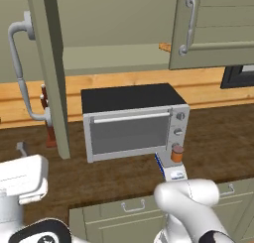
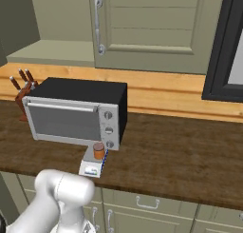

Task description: Pick the jam and place it on the digital scale for weighing, and close the cabinet.

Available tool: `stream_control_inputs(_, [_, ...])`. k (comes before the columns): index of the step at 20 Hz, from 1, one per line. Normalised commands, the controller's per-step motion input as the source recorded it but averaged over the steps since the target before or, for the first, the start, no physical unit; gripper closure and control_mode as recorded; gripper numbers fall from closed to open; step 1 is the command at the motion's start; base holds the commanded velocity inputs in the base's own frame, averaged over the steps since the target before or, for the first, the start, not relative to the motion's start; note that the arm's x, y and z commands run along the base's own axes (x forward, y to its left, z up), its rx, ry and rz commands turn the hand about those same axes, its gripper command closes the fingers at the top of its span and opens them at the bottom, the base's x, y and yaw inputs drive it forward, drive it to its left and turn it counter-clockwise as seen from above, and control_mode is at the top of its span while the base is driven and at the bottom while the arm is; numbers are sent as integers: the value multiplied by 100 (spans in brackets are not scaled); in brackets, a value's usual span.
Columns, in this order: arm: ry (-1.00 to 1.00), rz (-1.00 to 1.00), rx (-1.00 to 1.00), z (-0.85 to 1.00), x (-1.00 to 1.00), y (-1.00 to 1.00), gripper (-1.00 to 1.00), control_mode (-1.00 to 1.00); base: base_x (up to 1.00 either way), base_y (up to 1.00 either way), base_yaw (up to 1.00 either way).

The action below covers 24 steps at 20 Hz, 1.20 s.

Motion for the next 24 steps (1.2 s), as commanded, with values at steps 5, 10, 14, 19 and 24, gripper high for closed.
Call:
stream_control_inputs(5, [-5,-21,24,0,19,8,-100,-100,0,0,0])
stream_control_inputs(10, [0,-18,23,0,44,0,-100,-100,0,0,0])
stream_control_inputs(14, [0,-15,16,21,24,-11,-100,-100,0,0,0])
stream_control_inputs(19, [0,-7,11,27,3,-42,-100,-100,0,0,0])
stream_control_inputs(24, [-2,-1,17,27,0,-82,-100,-100,0,0,0])
